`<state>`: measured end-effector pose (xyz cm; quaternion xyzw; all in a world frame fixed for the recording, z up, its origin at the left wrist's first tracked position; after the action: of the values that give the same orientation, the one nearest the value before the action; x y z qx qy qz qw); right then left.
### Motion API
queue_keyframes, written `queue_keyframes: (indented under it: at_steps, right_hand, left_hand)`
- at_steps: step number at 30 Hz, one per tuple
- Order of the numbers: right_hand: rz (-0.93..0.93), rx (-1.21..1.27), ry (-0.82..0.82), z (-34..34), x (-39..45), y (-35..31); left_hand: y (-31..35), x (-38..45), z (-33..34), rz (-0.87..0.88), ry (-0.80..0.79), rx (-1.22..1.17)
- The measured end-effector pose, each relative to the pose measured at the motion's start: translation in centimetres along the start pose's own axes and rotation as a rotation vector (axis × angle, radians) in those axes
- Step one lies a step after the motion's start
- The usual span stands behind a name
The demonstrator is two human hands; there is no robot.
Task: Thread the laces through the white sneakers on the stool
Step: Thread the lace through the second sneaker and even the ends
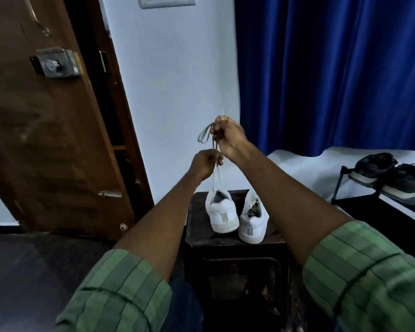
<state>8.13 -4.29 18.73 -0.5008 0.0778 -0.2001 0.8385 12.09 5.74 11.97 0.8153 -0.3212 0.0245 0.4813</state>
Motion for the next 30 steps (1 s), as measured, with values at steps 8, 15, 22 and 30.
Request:
queue_keyframes:
  at_steps: [8, 15, 22, 30]
  right_hand:
    - [0.293, -0.322, 0.26, -8.0, -0.6, 3.9]
    - [0.395, -0.48, 0.134, -7.5, -1.9, 7.4]
    - [0.304, -0.502, 0.016, -7.6, -2.3, 8.7]
    - [0.212, -0.701, 0.027, -8.3, -1.7, 9.5]
  left_hand:
    - [0.7, 2.0, -1.0, 0.206, 0.056, 0.157]
    - [0.4, 1.3, 0.2, 0.204, -0.162, 0.243]
    - [0.6, 0.8, 0.7, 0.018, -0.238, 0.01]
    - [-2.4, -0.3, 1.9, 0.168, -0.008, 0.038]
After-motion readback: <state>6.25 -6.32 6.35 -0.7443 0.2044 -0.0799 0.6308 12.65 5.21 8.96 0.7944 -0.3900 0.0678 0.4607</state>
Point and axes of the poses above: each hand's wrist, its own x-axis towards the middle knuckle, its own z-axis out of the palm, y = z × x, the point moved 2 cm from there along x, towards the middle knuckle, and after that the axes turned 4 degrees about z, right-handed, at the moved point
